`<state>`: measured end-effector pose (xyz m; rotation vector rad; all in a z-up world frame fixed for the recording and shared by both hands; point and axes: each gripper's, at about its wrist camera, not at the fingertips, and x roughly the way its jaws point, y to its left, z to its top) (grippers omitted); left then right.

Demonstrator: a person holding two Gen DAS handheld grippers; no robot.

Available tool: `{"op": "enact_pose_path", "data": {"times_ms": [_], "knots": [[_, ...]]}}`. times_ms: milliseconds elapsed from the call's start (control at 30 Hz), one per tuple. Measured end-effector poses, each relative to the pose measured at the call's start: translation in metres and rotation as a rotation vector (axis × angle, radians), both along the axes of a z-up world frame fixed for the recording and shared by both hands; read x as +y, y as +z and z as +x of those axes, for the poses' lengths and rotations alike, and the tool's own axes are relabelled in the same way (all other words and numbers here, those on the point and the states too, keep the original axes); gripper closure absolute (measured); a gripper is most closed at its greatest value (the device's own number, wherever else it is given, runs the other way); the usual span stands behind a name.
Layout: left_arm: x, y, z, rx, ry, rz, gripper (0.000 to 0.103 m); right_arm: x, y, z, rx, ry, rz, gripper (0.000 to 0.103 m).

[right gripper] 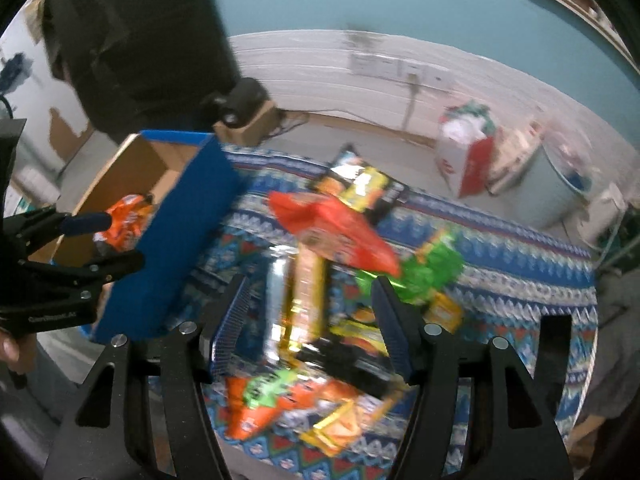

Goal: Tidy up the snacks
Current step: 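Grasp silver bar wrapper with left tool while right tool grasps yellow stick pack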

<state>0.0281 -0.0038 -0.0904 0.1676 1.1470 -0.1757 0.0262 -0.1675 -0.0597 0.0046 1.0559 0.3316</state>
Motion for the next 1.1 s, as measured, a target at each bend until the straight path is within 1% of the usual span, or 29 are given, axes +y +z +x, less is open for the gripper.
{"op": "enact_pose_path", "data": {"times_ms": [200,333,467,767,900,1100], "knots": [[-0.024,-0.016,0.002,0.038,-0.035,0.015,0.034,-0.049,-0.019,-0.009,0.038,-0.093,-0.009,0.040],[-0.037,-0.029,0.005,0.071,-0.057,0.024,0.034,-0.072,-0.033,-0.016,0.072,-0.139,-0.020,0.040],[-0.049,-0.043,0.011,0.090,-0.064,0.052,0.034,-0.090,-0.052,-0.020,0.126,-0.180,-0.031,0.040],[-0.061,-0.075,0.026,0.163,-0.060,0.063,0.034,-0.096,-0.103,-0.014,0.256,-0.205,-0.056,0.040],[-0.062,-0.086,0.031,0.193,-0.052,0.055,0.034,-0.097,-0.123,-0.008,0.310,-0.224,-0.033,0.040],[-0.064,-0.096,0.037,0.207,-0.053,0.057,0.034,-0.095,-0.144,0.000,0.360,-0.247,0.013,0.040]]}}
